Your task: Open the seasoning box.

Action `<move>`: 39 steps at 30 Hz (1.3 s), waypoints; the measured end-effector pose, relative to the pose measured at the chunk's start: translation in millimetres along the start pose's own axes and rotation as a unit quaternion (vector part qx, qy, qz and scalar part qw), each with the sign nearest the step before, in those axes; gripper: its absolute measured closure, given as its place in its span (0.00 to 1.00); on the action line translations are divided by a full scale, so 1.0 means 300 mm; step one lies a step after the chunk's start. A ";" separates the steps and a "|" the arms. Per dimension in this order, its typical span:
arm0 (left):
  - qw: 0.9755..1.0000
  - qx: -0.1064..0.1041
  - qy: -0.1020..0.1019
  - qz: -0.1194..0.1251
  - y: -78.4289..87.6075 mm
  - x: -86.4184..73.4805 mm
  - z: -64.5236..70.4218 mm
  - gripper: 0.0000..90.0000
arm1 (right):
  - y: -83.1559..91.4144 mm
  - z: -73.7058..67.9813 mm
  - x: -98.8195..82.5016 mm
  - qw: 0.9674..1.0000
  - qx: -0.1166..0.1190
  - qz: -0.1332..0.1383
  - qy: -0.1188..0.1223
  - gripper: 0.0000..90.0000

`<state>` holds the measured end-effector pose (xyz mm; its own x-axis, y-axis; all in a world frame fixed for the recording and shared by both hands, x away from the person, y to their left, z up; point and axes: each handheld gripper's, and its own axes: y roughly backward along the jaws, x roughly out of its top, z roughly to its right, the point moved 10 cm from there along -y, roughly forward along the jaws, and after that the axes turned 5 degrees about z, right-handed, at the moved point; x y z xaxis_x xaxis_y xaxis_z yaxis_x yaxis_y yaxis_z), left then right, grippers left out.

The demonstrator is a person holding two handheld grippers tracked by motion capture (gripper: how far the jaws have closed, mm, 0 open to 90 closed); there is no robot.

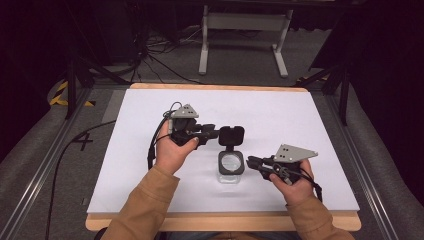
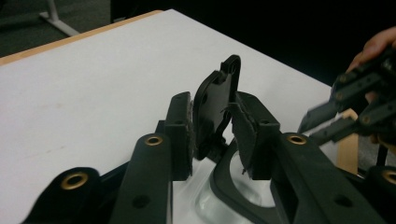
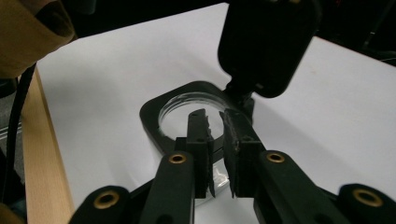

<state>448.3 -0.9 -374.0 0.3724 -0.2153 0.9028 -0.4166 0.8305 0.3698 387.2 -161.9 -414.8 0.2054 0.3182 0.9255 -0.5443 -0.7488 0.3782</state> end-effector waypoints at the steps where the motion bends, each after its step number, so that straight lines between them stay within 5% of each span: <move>1: 1.000 0.004 0.002 0.000 0.014 -0.003 -0.003 0.71 | 0.005 0.010 0.008 1.000 -0.002 0.003 0.002 0.88; 8: 0.999 0.041 0.003 -0.009 0.102 -0.041 -0.036 0.64 | 0.031 0.086 0.054 1.000 -0.009 0.008 -0.007 0.82; 18: 0.994 0.099 0.034 -0.029 0.234 -0.130 -0.125 0.56 | 0.010 0.215 0.086 0.999 -0.045 0.003 -0.025 0.79; 27: 0.989 0.129 0.049 -0.052 0.266 -0.179 -0.205 0.49 | 0.025 0.321 0.029 0.995 -0.079 -0.026 -0.053 0.73; 39: 0.981 0.162 0.078 -0.079 0.270 -0.278 -0.350 0.43 | 0.044 0.458 -0.098 0.985 -0.125 -0.072 -0.096 0.59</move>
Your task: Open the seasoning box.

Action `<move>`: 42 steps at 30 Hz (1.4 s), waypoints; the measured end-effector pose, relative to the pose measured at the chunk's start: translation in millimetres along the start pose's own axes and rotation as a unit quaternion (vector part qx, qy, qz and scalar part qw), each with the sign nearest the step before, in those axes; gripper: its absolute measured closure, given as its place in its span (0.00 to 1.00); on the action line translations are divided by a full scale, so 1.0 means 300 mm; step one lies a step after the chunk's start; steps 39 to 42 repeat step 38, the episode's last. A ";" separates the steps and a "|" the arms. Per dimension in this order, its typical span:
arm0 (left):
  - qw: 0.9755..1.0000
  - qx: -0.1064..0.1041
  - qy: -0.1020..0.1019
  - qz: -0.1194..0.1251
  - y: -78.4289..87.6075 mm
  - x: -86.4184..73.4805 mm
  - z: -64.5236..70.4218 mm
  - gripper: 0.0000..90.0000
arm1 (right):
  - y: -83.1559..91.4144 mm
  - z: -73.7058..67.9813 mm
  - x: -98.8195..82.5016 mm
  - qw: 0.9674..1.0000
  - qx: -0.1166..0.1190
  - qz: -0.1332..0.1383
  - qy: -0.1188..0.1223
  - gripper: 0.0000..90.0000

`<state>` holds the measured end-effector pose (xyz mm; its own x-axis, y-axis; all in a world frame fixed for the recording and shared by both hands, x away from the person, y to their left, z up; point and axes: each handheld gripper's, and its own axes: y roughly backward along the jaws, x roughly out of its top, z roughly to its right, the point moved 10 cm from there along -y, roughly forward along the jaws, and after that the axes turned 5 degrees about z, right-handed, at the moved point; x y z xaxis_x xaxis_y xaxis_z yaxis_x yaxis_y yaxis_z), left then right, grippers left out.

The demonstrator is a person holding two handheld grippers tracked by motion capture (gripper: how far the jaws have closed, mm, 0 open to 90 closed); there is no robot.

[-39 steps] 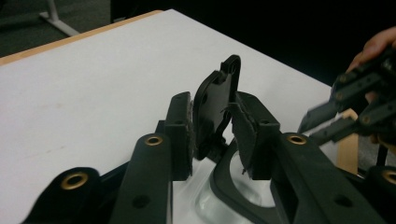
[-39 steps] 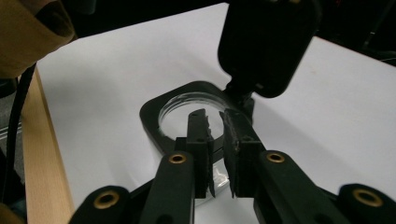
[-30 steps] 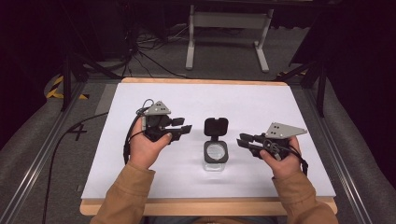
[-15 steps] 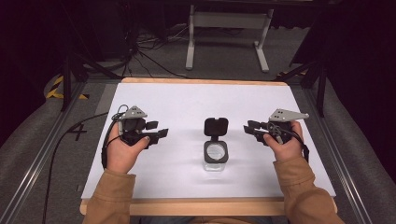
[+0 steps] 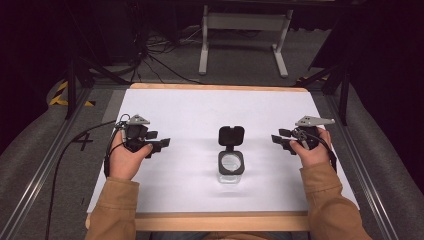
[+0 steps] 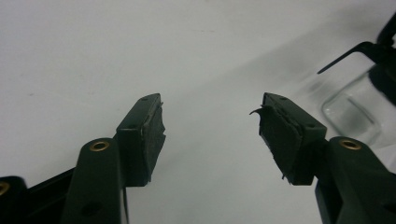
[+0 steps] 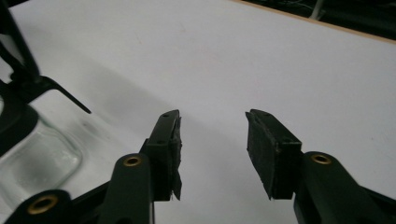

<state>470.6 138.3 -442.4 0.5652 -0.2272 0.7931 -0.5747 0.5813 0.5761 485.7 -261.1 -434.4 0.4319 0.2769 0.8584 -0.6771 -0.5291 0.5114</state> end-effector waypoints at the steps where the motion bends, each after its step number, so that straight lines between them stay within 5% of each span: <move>1: 1.000 0.003 -0.003 -0.008 -0.003 -0.007 -0.010 0.42 | -0.005 0.014 -0.012 1.000 -0.006 -0.005 -0.001 0.57; 14: 0.998 0.007 0.018 -0.067 -0.076 -0.091 -0.070 0.37 | -0.042 0.110 -0.136 0.998 -0.023 -0.060 -0.028 0.47; 18: 0.996 0.010 0.007 -0.091 -0.096 -0.114 -0.071 0.34 | -0.053 0.135 -0.168 0.997 -0.030 -0.069 -0.033 0.46; 22: 0.993 -0.016 -0.007 -0.115 -0.113 -0.136 -0.043 0.33 | -0.068 0.148 -0.198 0.996 -0.029 -0.080 -0.034 0.45; 26: 0.990 -0.019 -0.022 -0.137 -0.126 -0.156 -0.027 0.30 | -0.080 0.155 -0.223 0.995 -0.035 -0.093 -0.028 0.44; 42: 0.990 -0.030 -0.031 -0.134 -0.124 -0.140 -0.004 0.31 | -0.079 0.144 -0.213 0.995 -0.033 -0.090 -0.014 0.43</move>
